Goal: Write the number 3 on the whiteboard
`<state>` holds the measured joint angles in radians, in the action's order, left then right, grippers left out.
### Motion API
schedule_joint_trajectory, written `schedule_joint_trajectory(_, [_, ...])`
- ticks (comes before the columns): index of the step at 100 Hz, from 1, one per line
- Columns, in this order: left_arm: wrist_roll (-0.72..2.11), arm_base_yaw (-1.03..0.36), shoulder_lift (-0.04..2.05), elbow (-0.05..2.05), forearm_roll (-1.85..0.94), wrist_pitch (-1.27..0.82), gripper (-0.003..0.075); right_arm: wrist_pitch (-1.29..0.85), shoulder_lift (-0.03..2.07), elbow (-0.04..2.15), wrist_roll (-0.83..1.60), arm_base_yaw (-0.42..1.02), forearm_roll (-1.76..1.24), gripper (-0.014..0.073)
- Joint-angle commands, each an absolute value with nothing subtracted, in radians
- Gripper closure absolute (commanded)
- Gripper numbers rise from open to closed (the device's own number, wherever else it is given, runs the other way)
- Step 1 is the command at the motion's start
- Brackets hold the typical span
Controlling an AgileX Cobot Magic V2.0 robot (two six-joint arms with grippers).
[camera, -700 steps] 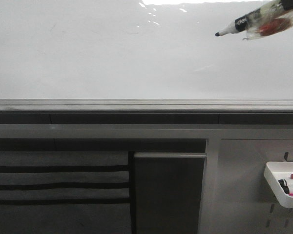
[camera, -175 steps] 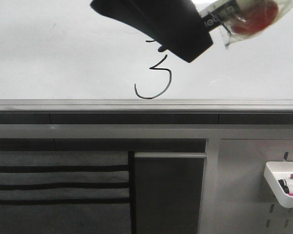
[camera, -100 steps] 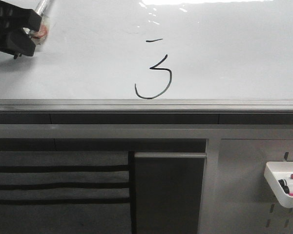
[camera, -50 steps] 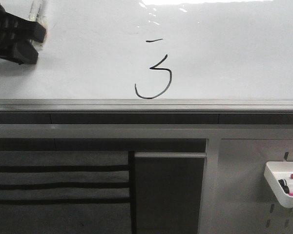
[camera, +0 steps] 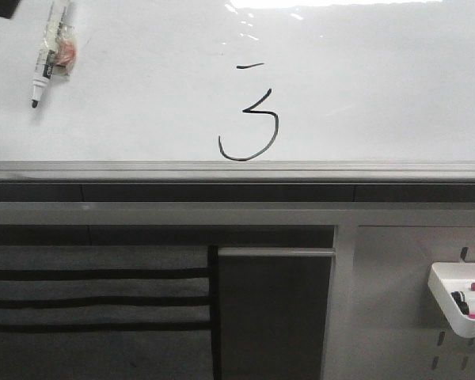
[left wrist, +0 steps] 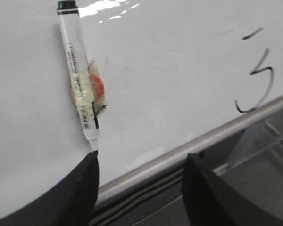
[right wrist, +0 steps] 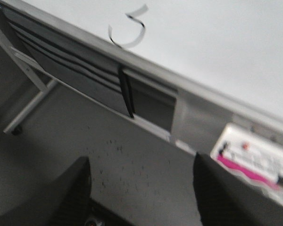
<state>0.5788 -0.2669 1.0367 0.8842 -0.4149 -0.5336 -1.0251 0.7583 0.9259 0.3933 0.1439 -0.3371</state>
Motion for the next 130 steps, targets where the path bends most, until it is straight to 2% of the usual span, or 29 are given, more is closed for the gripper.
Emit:
schedule_joint_trajectory(1, [0.569,-0.264,0.905,0.91,-0.409,-0.613,0.0351,-1.128,0.724,0.955,0.181,0.114,-0.182,0.0183])
schedule_joint_trajectory(12, [0.542,-0.264,0.771,0.901,-0.389,-0.68,0.0356,-1.192,0.673,0.948,-0.029,0.106,-0.019,0.025])
schedule_joint_trajectory(22, [0.446,-0.264,0.665,0.857,-0.321,-0.663,0.0397,-1.138,0.596,0.919,-0.085,0.106,0.025,0.0388])
schedule_joint_trajectory(32, [0.36,-0.264,0.584,0.779,-0.285,-0.593,0.0488,-1.052,0.502,0.874,-0.085,0.106,0.023,0.0543])
schedule_joint_trajectory(42, [0.36,-0.264,0.533,0.699,-0.285,-0.497,0.0619,-0.972,0.412,0.824,-0.081,0.106,0.024,0.067])
schedule_joint_trajectory(52, [0.36,-0.264,0.524,0.637,-0.285,-0.391,0.074,-0.867,0.339,0.777,-0.081,0.106,0.029,0.0668])
schedule_joint_trajectory(64, [0.36,-0.264,0.524,0.597,-0.318,-0.312,0.0738,-0.834,0.302,0.743,-0.081,0.106,0.029,0.0668])
schedule_joint_trajectory(122, [0.36,-0.264,0.524,0.55,-0.363,-0.306,0.0738,-0.857,0.3,0.743,-0.081,0.106,0.029,0.0668])
schedule_joint_trajectory(130, [0.36,-0.251,0.472,0.524,-0.317,-0.299,0.0738,-0.857,0.3,0.743,-0.081,0.106,0.029,0.0668])
